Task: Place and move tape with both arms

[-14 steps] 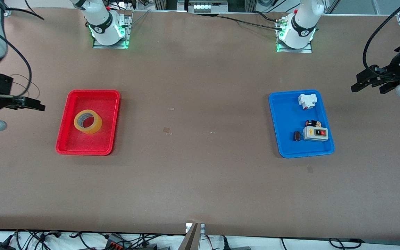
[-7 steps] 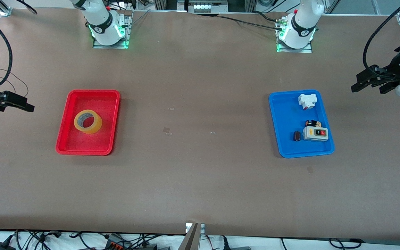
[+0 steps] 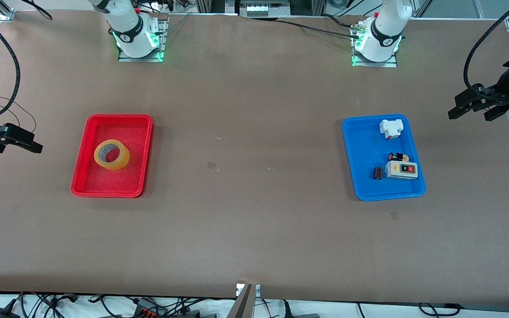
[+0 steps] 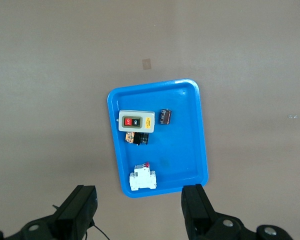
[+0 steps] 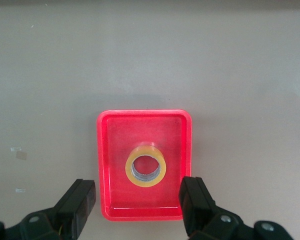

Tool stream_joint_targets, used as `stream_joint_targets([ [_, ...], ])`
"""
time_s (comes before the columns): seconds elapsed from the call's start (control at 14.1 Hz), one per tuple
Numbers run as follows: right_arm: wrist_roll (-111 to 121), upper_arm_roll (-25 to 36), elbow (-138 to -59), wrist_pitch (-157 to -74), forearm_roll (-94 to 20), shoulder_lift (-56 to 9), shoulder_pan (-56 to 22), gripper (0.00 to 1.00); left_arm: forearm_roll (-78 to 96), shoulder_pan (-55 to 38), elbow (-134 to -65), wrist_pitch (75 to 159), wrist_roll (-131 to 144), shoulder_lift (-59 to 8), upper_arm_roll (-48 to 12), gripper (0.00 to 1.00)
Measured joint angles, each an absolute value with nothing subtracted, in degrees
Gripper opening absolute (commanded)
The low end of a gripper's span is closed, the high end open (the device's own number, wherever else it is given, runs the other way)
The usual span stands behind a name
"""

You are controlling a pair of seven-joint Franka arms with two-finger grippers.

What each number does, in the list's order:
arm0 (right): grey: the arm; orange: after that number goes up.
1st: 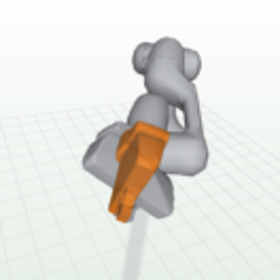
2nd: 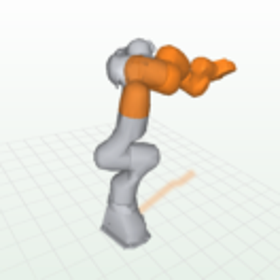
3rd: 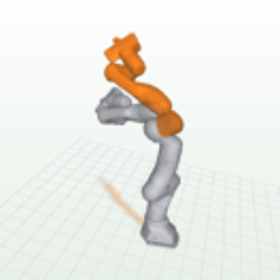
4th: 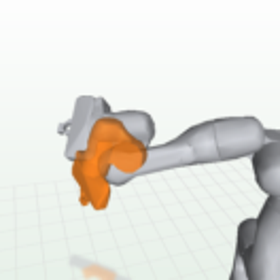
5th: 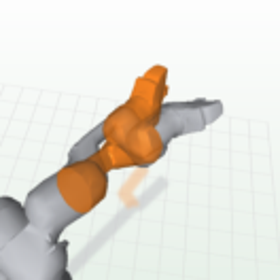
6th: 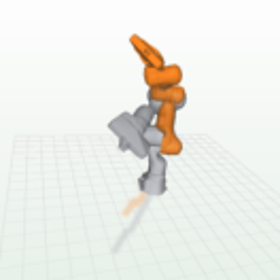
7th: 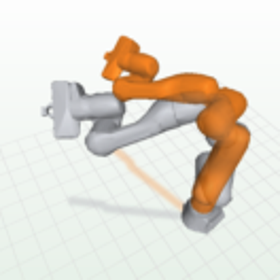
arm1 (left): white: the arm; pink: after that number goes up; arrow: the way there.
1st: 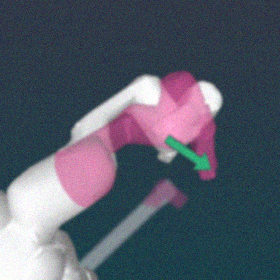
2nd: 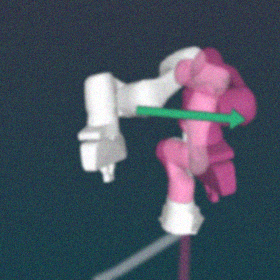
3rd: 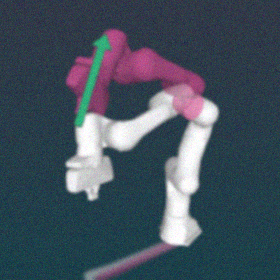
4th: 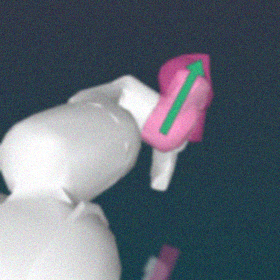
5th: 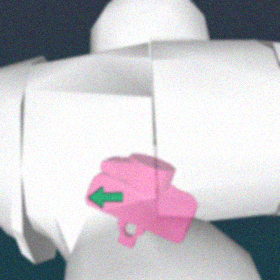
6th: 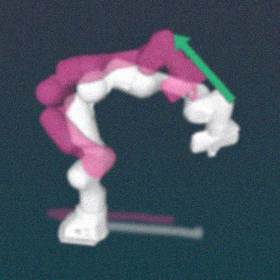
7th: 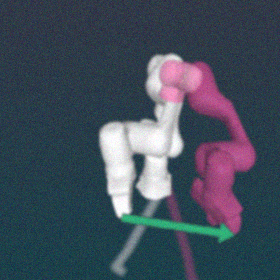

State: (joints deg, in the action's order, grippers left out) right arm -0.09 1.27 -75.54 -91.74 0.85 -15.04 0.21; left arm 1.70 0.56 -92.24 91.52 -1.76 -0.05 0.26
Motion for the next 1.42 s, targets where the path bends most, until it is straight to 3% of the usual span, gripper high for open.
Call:
stream_joint_targets([
  [0.28,0.1,1.5,-92.6,-97.1,0.8,-4.8,0.2,1.00,1.7,0.6,-92.2,91.6,-1.8,-0.4,0.3,1.00],
  [0.43,0.1,1.5,-97.3,-97.9,0.8,-0.9,0.2,1.00,1.7,0.6,-92.1,91.6,-1.8,-0.4,0.2,1.00],
  [1.42,0.2,1.2,-98.0,-98.4,0.8,0.2,1.6,1.00,1.5,0.6,-92.0,92.5,-1.6,-0.7,0.2,1.00],
])
